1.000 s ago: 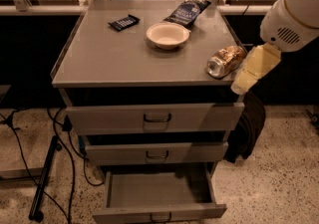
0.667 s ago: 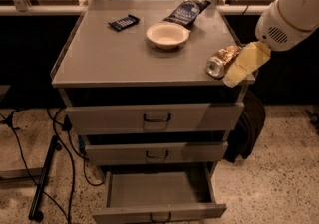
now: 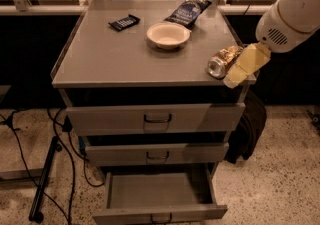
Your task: Place orange can into bottom drawer
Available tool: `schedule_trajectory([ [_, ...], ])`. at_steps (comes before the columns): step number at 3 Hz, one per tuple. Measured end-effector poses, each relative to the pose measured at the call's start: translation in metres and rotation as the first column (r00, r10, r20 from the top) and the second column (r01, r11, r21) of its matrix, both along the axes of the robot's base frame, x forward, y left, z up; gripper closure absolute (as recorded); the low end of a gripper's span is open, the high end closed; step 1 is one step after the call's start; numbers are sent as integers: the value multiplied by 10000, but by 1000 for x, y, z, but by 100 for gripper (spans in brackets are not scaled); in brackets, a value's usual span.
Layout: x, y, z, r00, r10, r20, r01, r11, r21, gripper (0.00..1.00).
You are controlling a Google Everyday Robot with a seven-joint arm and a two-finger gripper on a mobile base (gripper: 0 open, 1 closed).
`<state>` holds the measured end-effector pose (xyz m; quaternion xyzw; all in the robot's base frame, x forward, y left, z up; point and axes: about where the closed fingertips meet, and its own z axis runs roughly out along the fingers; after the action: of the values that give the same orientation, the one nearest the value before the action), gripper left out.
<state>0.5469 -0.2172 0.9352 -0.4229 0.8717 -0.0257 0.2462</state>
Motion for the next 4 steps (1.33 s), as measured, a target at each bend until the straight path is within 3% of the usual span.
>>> schedule_trajectory([
  [4, 58, -2, -44, 9948, -834, 576, 747, 9874, 1393, 0],
])
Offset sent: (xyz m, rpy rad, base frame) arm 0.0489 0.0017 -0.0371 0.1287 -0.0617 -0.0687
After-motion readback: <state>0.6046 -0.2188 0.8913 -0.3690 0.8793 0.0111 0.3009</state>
